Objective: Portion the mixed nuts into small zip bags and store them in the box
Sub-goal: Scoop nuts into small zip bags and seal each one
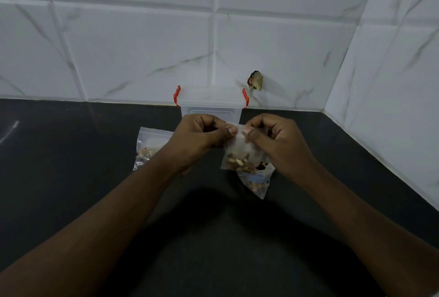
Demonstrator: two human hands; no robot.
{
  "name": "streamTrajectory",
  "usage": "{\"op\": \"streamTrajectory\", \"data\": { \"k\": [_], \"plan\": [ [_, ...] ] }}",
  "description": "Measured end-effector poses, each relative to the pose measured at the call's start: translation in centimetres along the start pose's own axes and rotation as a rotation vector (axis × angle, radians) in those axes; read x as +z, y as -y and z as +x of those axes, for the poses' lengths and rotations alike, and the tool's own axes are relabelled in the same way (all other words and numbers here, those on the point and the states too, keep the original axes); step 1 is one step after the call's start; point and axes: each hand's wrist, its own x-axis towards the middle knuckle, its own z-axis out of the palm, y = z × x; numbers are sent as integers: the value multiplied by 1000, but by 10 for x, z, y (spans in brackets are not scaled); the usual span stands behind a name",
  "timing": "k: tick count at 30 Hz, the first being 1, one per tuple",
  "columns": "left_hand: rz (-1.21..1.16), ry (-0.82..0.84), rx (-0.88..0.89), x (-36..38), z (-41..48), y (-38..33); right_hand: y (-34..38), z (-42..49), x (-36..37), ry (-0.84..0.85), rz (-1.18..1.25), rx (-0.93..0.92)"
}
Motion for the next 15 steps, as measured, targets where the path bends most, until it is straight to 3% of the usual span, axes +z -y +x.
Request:
{"op": "streamTrajectory", "data": {
  "k": [5,15],
  "plan": [
    [15,17,-21,-6,3,1,-2,2,-2,22,-90,20],
    [49,-18,-22,-17,6,1,-6,7,-15,60,8,112]
  ]
}}
